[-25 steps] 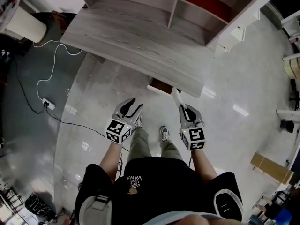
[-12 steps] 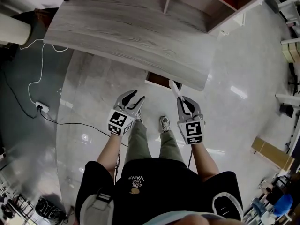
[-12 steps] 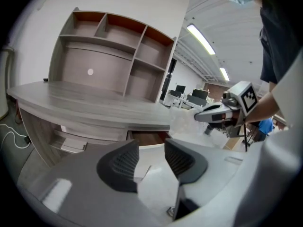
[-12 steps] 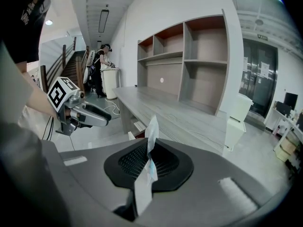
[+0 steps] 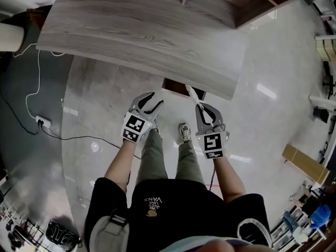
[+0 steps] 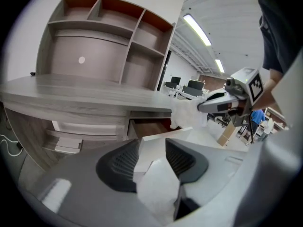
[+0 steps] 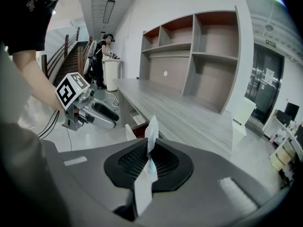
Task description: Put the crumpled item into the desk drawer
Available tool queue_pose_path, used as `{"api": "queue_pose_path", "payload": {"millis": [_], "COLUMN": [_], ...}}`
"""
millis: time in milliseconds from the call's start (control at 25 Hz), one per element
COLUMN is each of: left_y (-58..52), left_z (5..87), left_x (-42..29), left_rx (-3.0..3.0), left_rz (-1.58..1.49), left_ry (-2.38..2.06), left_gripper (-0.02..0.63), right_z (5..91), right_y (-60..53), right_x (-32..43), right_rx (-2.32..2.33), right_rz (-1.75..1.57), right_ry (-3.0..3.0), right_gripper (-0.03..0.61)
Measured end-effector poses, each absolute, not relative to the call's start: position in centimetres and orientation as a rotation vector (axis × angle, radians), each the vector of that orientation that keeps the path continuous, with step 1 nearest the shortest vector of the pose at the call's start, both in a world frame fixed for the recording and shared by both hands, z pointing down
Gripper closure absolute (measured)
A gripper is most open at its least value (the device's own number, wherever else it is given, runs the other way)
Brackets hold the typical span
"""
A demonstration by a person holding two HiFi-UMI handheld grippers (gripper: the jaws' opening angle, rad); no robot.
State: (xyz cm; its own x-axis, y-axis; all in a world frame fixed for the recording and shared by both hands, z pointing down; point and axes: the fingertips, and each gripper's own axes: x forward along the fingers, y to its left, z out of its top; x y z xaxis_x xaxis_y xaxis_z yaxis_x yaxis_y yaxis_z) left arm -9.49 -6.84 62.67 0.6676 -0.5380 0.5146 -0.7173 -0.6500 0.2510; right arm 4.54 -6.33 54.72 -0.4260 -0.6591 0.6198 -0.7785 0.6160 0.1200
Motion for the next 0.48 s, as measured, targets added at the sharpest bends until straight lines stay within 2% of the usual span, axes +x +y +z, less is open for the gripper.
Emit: {"api": "queue_pose_path", "payload": {"millis": [480], "left_y": [-8.2], "left_z": [65.2], "left_x": [-8.2], "left_rx": [2.475], "left_rz": [0.638], "left_ry": [-0.846], "left_gripper": [0.403], "right_z": [58.0], "right_y": [-6.9], "right_x": [4.4], "right_rx": [1.121], "right_rz": [0.206], "right_ry": [-2.134], "right_gripper": [0.562]}}
